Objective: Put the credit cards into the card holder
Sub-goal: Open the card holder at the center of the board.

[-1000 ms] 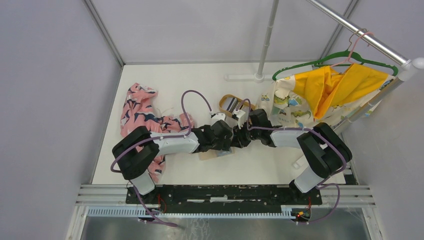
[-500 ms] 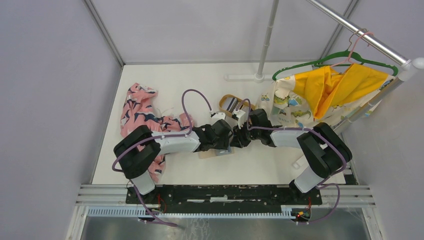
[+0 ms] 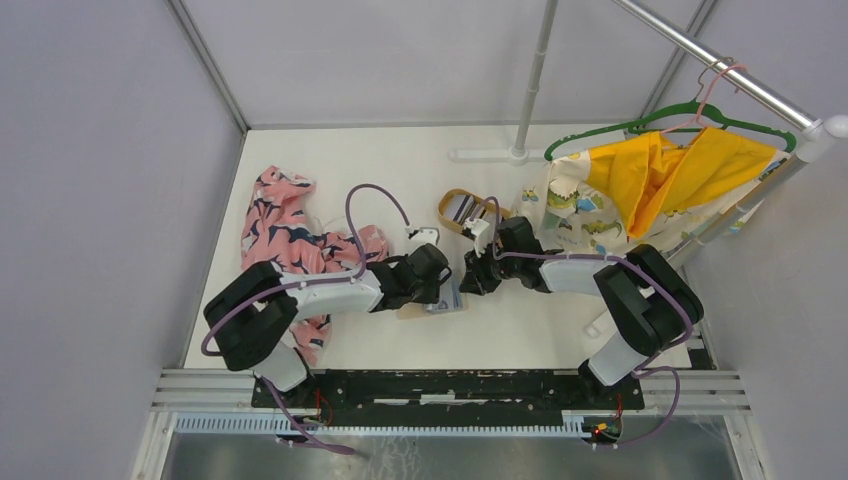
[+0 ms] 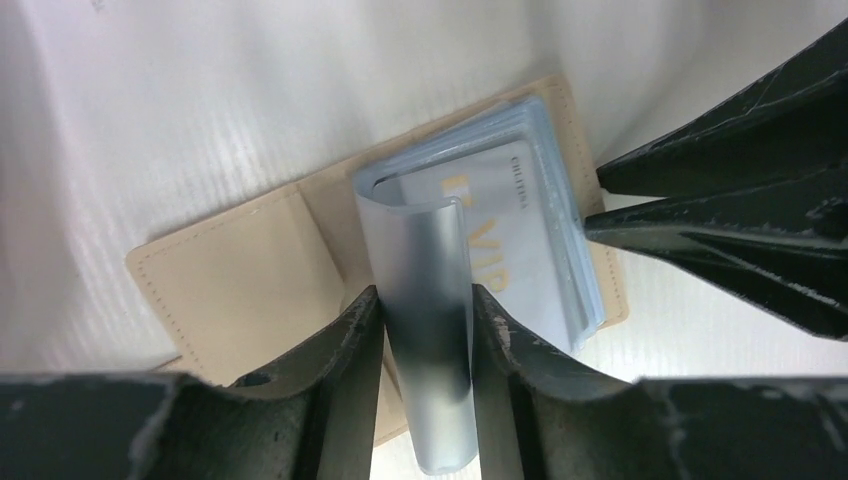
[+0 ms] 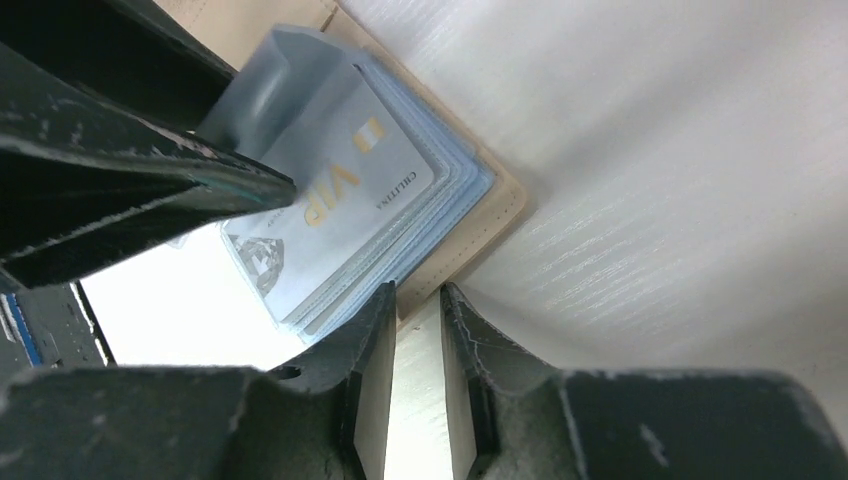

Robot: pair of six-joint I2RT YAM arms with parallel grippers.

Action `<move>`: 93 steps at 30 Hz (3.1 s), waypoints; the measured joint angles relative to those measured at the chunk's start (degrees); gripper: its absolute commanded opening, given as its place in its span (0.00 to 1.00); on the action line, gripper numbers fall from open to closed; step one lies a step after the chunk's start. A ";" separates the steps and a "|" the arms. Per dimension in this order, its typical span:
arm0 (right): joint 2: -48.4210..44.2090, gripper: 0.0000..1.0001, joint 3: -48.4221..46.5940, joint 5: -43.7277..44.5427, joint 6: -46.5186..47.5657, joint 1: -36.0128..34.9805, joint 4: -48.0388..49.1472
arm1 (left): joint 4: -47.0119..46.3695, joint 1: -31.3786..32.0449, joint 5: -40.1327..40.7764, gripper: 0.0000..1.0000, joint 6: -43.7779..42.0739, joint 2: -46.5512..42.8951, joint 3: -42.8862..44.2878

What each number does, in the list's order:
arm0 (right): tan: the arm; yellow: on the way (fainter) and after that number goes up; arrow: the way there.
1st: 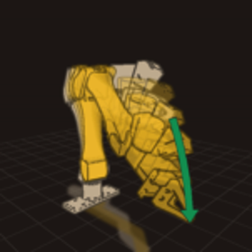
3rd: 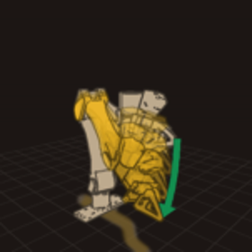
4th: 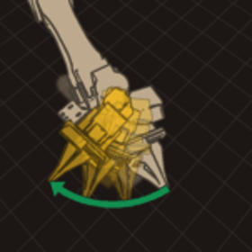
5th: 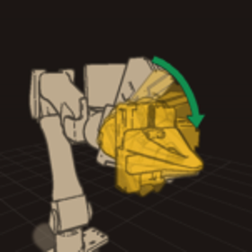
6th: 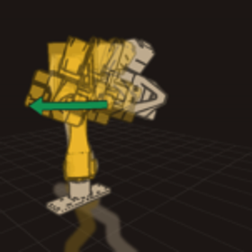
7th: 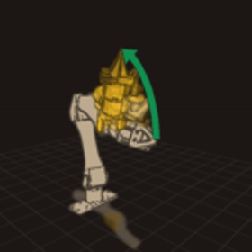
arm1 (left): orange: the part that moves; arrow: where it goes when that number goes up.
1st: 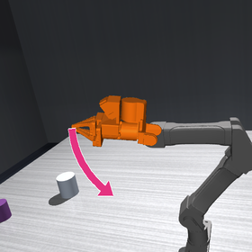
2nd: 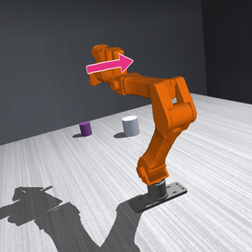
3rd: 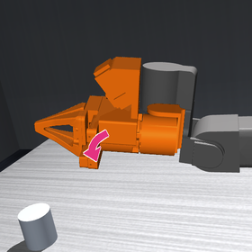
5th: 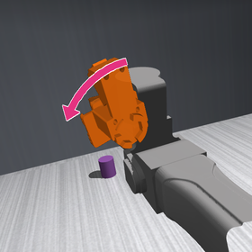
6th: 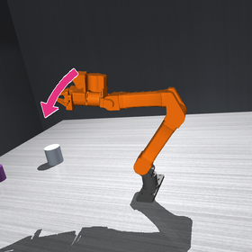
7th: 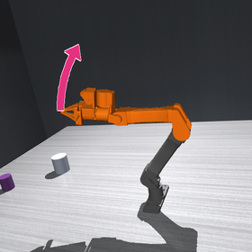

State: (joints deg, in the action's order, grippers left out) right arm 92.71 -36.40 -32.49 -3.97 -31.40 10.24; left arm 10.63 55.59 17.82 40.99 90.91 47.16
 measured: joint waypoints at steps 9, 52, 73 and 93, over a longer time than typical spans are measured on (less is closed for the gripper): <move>-1.14 0.36 -1.09 0.00 2.73 1.05 -2.32 | -2.38 -2.86 -2.78 0.33 0.42 -6.34 -6.03; -0.22 0.50 -1.16 -11.26 -2.34 2.97 -1.29 | -21.51 -5.03 -12.15 0.02 8.48 -13.64 -20.68; 1.90 0.47 -0.85 -12.81 -5.44 3.04 -0.57 | -22.32 -5.03 -12.31 0.02 8.52 -13.14 -20.90; 2.23 0.49 0.42 -16.61 -10.80 3.08 3.63 | -24.46 -5.01 -13.57 0.02 8.52 -11.04 -20.90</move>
State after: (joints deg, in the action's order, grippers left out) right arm 94.94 -35.99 -49.10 -14.76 -28.32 13.87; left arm -13.82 50.59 4.25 49.52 79.88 26.26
